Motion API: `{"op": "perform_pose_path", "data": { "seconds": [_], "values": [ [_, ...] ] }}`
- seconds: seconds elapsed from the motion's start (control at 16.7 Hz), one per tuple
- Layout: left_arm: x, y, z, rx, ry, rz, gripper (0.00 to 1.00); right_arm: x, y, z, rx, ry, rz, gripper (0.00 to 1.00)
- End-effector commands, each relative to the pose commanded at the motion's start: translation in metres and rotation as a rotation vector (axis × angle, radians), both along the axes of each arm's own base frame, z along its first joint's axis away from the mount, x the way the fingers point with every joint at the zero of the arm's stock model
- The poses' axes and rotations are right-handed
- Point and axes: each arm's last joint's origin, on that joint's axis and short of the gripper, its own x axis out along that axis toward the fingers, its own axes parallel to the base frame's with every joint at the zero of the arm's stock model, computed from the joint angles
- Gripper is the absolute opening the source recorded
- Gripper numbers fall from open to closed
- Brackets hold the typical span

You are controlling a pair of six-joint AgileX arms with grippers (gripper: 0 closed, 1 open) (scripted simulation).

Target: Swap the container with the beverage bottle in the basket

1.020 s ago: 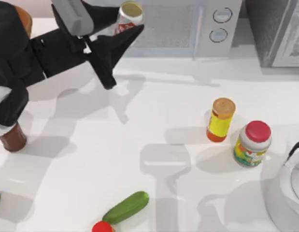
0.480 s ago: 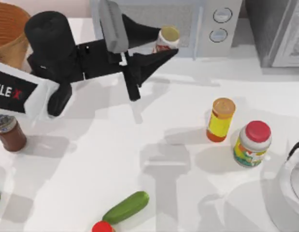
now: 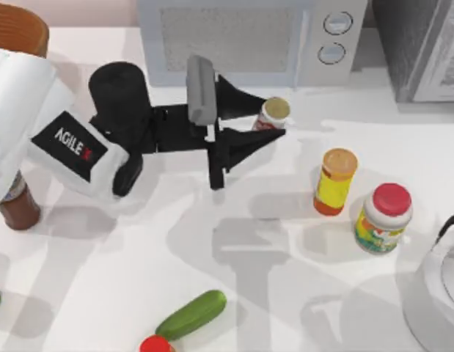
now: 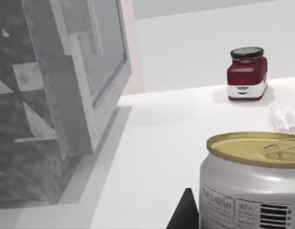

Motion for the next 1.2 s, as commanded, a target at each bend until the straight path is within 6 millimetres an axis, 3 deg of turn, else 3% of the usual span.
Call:
{"op": "perform_pose_path", "data": {
  "seconds": [0.24, 0.36, 0.84, 1.2],
  "values": [
    [0.003, -0.004, -0.052, 0.021, 0.086, -0.054, 0.0, 0.0, 0.0, 0.0, 0.0, 0.0, 0.0, 1.0],
    [0.003, -0.004, -0.067, 0.027, 0.121, -0.065, 0.0, 0.0, 0.0, 0.0, 0.0, 0.0, 0.0, 1.0],
    [0.002, -0.003, -0.074, 0.032, 0.143, -0.068, 0.0, 0.0, 0.0, 0.0, 0.0, 0.0, 0.0, 1.0],
    [0.002, -0.003, -0.074, 0.032, 0.143, -0.068, 0.45, 0.0, 0.0, 0.0, 0.0, 0.0, 0.0, 1.0]
  ]
}}
